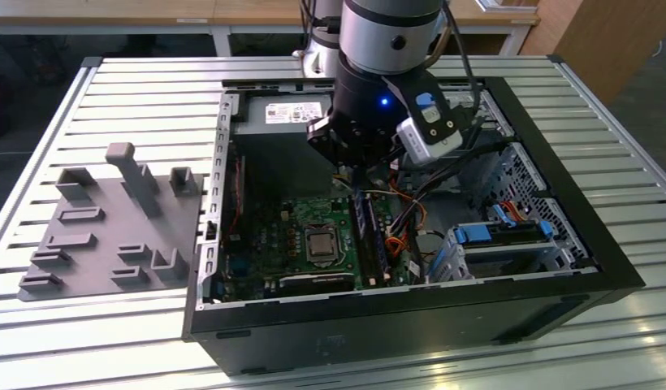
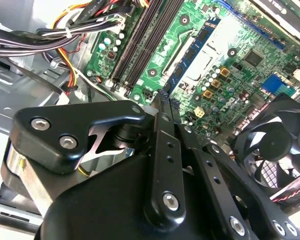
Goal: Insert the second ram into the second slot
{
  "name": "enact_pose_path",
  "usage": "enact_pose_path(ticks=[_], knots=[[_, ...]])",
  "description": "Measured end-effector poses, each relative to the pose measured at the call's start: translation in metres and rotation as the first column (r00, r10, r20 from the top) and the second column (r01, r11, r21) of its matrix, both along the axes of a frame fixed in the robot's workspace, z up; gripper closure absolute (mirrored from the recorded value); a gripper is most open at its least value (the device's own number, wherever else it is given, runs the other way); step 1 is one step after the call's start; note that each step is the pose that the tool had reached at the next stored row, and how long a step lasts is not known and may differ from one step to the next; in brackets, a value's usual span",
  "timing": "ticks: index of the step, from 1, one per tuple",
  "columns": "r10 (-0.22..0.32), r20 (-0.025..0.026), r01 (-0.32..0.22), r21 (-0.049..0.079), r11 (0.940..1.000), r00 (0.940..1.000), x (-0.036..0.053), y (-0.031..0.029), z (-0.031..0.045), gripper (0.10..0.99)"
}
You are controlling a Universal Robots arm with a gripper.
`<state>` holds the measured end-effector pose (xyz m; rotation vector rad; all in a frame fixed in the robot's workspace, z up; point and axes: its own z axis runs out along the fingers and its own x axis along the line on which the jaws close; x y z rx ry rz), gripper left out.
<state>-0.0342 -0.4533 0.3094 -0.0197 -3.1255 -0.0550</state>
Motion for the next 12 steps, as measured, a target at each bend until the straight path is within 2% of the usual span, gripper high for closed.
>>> enact_pose_path(ticks=[8, 12], knots=[[-0.006, -0.0114, 0.006, 0.000, 1.0000, 0.9999, -0.0001, -0.0008, -0.0060, 0.973], [-0.006, -0.0117, 0.006, 0.000, 1.0000, 0.9999, -0.0001, -0.0008, -0.0073, 0.973]])
